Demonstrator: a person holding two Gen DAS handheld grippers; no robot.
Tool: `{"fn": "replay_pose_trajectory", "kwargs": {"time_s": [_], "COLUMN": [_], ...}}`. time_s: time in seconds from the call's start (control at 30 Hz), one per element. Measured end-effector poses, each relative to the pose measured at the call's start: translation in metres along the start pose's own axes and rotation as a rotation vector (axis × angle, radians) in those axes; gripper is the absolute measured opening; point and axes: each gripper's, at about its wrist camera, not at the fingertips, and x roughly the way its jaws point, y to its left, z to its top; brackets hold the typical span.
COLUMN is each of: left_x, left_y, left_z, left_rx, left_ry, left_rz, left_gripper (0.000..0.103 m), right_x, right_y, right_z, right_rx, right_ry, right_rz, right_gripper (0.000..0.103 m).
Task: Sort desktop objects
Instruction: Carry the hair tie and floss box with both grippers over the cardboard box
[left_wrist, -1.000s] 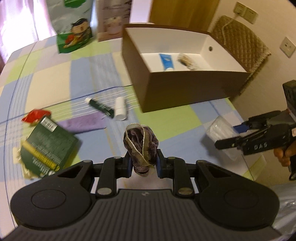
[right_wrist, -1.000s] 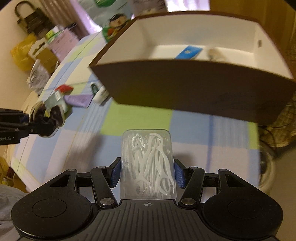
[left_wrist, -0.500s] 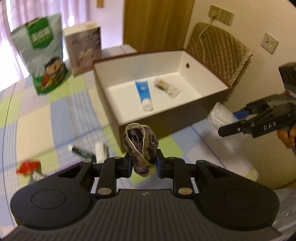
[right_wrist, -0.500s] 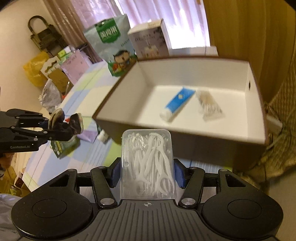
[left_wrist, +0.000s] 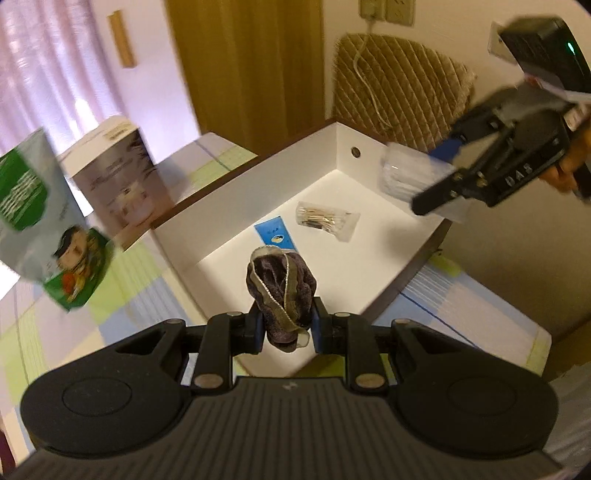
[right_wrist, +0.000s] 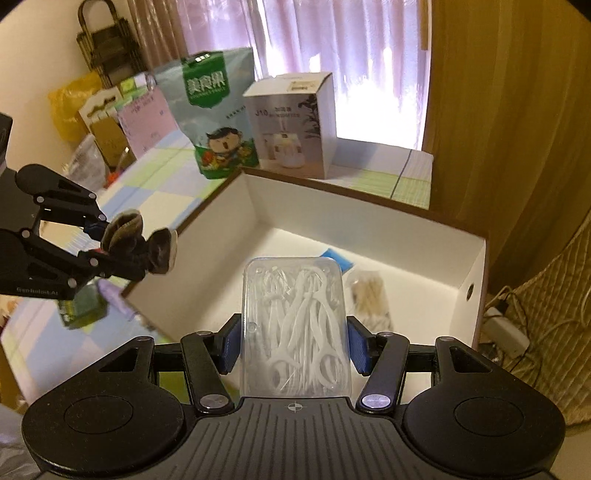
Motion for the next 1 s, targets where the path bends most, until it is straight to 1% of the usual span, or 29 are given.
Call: {"fn": "replay_pose_trajectory", "kwargs": {"time_s": [0.2,0.37,0.47,0.7,1.0], "left_x": [0.049,0.076,0.091,0.113,0.128], "left_y": [0.006,0.01,0.012,0.014,0.012], "left_z": [0.019,0.018,0.016,0.013,0.011], "left_rx": [0.044,0.012,-0.01,-0.047,-0.071], "left_ry": [0.104,0.166,0.197,0.251,0.286], "left_rz": [-0.004,-0.035,-0.035,-0.042,-0.045], "left_gripper": [0.02,0.02,0.02,0.02,0.02], "right_x": [0.032,0.052,0.062,0.078,0.088], "right_y": [-0.015,-0.021,-0.023,-0.027,-0.033], "right_z": [0.008,0.003,-0.002,-0.008,-0.011], "right_rx": [0.003,0.005,0.008,0.015,0.027], "right_ry": [0.069,0.126,0.153,0.196,0.225], "right_rz": [-0.001,0.006,0.008,0.01,-0.001], "right_gripper": [0.06,0.06,0.06,0.06,0.06]}}
